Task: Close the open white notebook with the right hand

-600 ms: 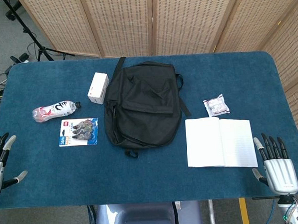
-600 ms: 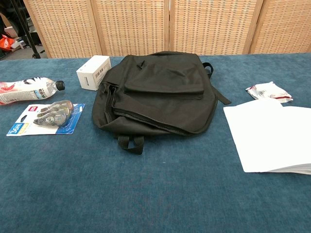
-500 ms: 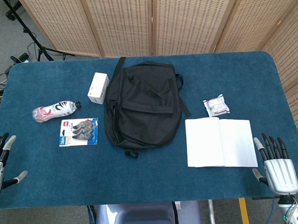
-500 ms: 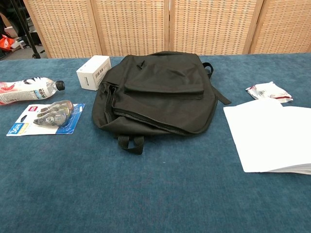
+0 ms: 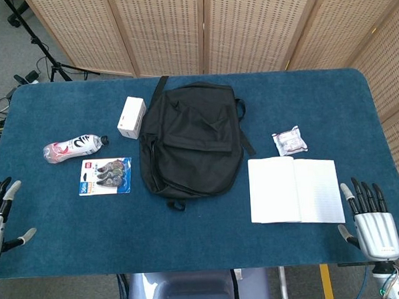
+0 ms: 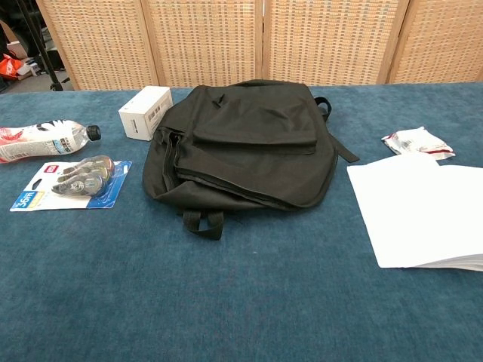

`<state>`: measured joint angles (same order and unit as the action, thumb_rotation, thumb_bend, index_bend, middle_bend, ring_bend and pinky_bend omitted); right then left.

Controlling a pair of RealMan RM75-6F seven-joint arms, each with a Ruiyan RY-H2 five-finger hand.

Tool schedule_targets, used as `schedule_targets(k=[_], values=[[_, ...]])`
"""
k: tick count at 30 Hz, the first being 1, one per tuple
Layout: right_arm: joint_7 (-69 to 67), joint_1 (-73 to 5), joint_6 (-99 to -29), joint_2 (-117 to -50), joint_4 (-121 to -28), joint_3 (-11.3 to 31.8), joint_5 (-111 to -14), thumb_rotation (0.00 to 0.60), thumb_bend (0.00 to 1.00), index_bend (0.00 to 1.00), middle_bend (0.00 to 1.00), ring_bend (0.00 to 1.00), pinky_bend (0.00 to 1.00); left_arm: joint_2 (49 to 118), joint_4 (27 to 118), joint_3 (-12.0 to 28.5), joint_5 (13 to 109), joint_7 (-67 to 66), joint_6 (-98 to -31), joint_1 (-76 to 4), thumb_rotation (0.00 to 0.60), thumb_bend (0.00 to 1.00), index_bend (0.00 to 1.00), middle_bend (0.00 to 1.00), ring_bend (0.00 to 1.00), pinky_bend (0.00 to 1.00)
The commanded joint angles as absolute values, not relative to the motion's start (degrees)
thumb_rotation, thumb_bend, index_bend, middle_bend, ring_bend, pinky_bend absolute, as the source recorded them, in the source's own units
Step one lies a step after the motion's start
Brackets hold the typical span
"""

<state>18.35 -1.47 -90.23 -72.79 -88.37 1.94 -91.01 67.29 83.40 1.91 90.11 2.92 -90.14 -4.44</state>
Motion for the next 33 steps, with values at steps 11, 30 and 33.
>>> schedule_targets(k=[11, 30, 33], values=[[18.7, -1.1, -90.7, -72.8, -88.6, 1.6, -91.6, 0.6, 0.26, 0.0, 0.0, 0.0, 0.0, 67.3, 83.8, 1.8, 90.4, 2.4, -90.5, -4.3, 0.552, 0.07, 0.0, 0.0, 0.0, 0.0], [25.2, -0.4, -90.6, -79.1, -91.9, -0.4, -94.0, 0.6, 0.26, 0.0, 0.0, 0.0, 0.0, 67.4, 83.6, 1.7, 90.6, 2.8, -90.1, -4.5, 0.553, 0.07, 0.0, 0.0, 0.0, 0.0], [27.4, -0.3, -90.5, -80.9, -92.4, -0.6, -94.4, 0.6, 0.26, 0.0, 0.0, 0.0, 0.0, 67.4, 83.4, 1.7, 90.6, 2.9, -90.1, -4.5, 0.553, 0.07, 0.0, 0.0, 0.0, 0.0]])
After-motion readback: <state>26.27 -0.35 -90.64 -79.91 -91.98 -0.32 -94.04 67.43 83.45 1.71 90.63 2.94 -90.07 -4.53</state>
